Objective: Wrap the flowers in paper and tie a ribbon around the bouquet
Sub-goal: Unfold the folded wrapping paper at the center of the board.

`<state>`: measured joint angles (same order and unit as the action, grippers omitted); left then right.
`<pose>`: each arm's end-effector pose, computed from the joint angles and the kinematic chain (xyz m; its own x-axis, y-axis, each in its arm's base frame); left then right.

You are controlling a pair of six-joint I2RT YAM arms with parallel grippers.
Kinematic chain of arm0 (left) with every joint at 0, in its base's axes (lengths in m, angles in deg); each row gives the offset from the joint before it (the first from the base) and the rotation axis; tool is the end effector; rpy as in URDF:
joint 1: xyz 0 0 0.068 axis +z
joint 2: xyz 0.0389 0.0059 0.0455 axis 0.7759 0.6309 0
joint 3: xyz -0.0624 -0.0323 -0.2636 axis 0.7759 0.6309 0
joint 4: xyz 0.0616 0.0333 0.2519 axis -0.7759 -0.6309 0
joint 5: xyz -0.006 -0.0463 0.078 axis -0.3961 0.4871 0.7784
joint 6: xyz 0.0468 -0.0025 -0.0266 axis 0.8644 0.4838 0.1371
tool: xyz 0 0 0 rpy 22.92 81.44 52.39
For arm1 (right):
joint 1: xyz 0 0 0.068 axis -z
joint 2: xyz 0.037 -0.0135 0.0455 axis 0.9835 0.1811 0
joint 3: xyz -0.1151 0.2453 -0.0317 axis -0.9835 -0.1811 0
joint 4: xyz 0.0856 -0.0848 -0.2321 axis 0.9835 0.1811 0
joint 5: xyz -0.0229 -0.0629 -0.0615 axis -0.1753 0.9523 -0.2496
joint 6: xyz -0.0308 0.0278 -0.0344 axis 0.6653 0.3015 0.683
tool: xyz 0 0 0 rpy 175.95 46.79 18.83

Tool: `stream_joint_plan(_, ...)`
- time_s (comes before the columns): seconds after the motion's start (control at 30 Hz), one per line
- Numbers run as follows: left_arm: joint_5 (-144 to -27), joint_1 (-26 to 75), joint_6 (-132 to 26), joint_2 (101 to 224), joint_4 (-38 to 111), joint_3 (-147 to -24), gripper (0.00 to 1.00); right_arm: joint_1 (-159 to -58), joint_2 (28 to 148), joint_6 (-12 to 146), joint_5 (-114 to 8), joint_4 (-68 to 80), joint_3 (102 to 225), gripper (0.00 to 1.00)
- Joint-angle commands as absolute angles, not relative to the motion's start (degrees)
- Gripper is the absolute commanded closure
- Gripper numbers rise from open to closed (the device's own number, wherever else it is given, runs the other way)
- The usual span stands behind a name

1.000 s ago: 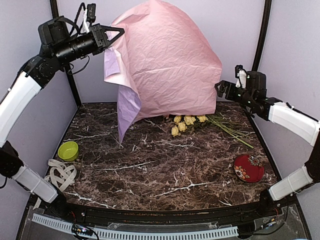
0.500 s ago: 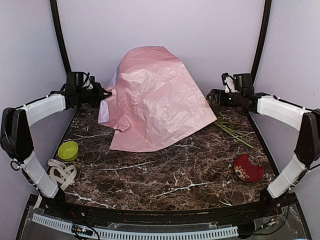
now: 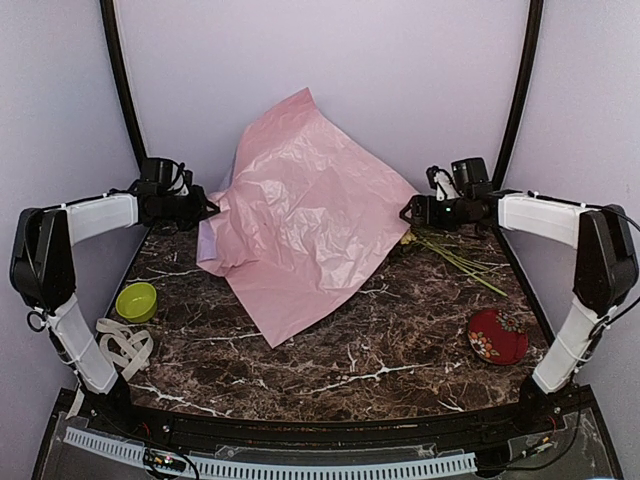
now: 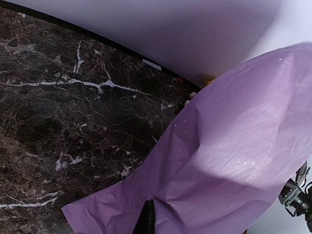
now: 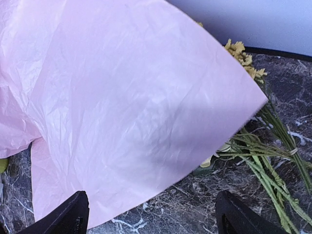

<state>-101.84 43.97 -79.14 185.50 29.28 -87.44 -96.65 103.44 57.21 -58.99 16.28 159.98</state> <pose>0.3946 -0.0627 0.2734 -0.6762 -0.4772 -0.5613 0.0674 0.7186 -0.6922 0.3673 0.1218 0.2677 -0.6640 0.0863 -0.7428 -0.2945 0.8829 0.3657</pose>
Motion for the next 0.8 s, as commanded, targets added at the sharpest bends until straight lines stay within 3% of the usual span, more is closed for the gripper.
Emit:
stream_joint_plan(0.0, -100.86, 44.0, -72.09, 183.64, 24.26, -86.29, 1.0, -96.5, 103.93, 54.06, -60.18, 14.56, 159.12, 0.1)
stream_joint_plan(0.17, -98.16, 44.03, -68.34, 181.46, 22.66, -82.77, 1.0, -96.47, 102.68, 51.3, -57.77, 13.46, 156.83, 0.09)
stream_joint_plan(0.3, -96.72, 44.03, -66.16, 180.93, 21.87, -82.96, 1.0, -96.51, 104.48, 43.56, -66.03, 3.36, 151.36, 0.11)
stream_joint_plan(0.43, -95.78, 43.95, -64.49, 181.12, 20.78, -84.12, 1.0, -97.19, 109.89, 36.42, -73.84, -5.04, 151.23, 0.28)
stream_joint_plan(0.6, -95.84, 44.0, -63.57, 181.0, 20.34, -84.44, 1.0, -100.41, 114.89, 35.29, -74.69, -14.3, 150.84, 0.29)
stream_joint_plan(0.63, -95.66, 43.95, -63.5, 180.87, 20.28, -84.36, 1.0, -101.02, 115.85, 29.24, -78.17, -15.39, 150.92, 0.42)
stream_joint_plan(0.77, -95.42, 43.98, -63.14, 180.73, 20.68, -84.55, 1.0, -102.19, 118.99, 24.69, -81.11, -20.88, 151.09, 0.51)
